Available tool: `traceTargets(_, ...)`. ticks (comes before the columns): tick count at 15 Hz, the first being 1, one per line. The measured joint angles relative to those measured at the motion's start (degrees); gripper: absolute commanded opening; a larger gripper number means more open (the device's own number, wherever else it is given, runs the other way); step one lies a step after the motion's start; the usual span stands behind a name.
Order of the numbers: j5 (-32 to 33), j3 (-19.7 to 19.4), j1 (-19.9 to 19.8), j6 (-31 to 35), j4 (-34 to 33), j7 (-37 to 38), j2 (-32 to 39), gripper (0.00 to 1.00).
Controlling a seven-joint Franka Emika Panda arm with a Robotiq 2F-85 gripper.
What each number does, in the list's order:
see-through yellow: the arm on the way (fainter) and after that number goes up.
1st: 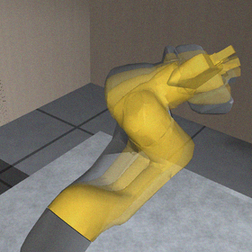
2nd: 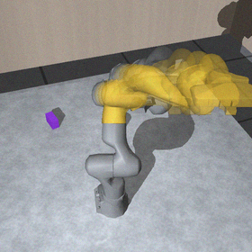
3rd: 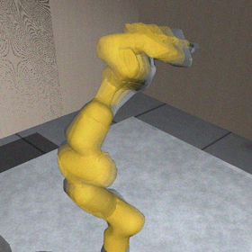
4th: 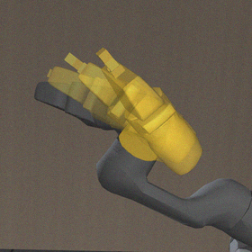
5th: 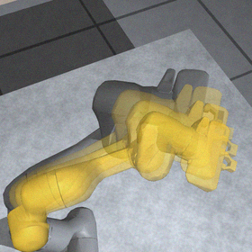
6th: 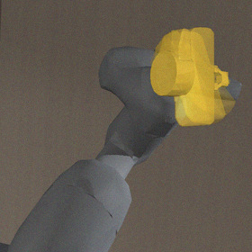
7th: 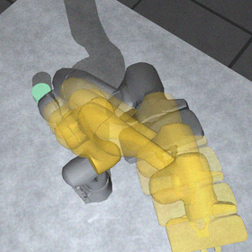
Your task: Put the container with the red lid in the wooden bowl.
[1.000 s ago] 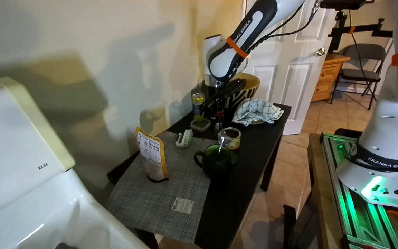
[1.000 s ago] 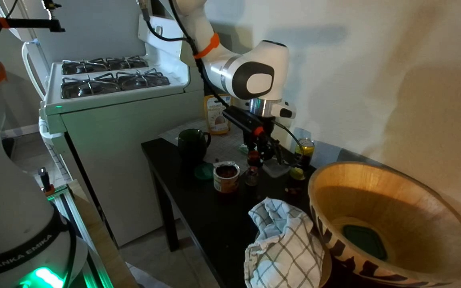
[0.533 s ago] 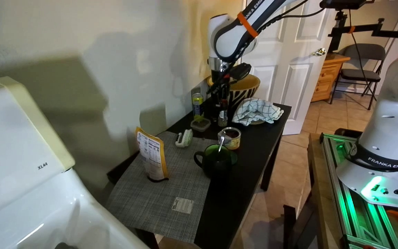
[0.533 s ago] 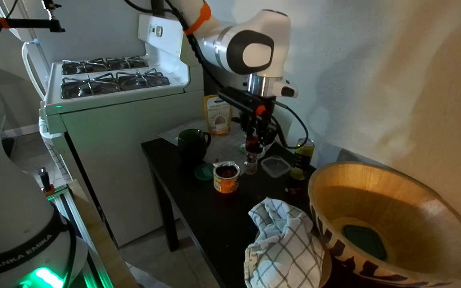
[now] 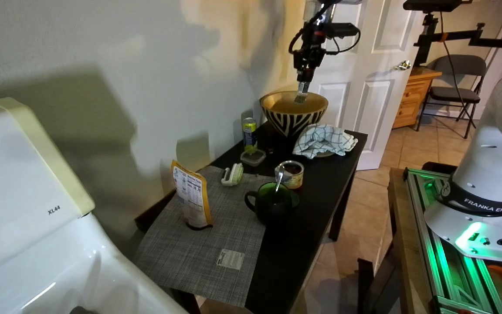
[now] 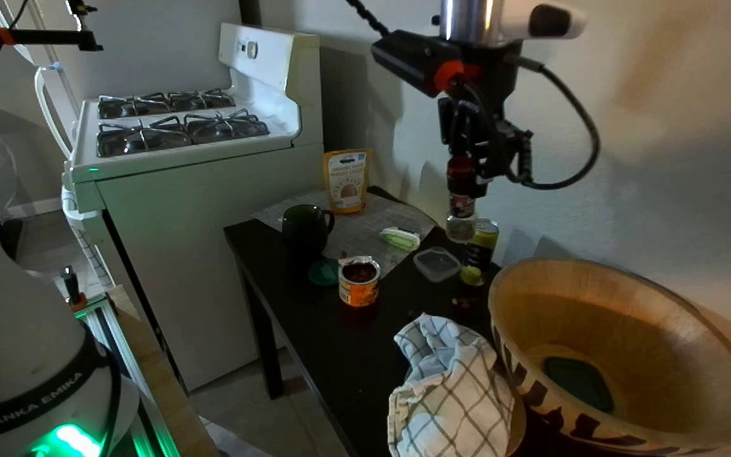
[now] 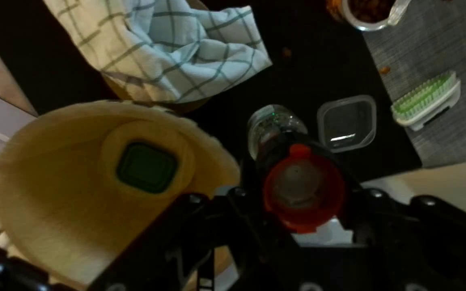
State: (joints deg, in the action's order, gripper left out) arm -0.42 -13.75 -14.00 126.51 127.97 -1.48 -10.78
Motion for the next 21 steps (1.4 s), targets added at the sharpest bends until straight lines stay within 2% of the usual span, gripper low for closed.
traceTargets(3,-2.21,-4.34,-3.10,-0.55,-3.70,0.43,-1.07,0.21)
traceTargets(7,-5.98,-7.38,-4.24,-0.93,-11.81,0.76,5.22,0.21)
traceTargets(12,-10.66,-6.96,-4.42,-5.00,-25.37,0.75,21.63,0.21)
traceTargets(15,-13.94,-5.00,-6.16,-6.20,-33.13,0.52,31.76,0.21)
traceTargets(21,-16.04,-1.39,-11.61,-6.37,-40.10,-0.14,42.85,0.21)
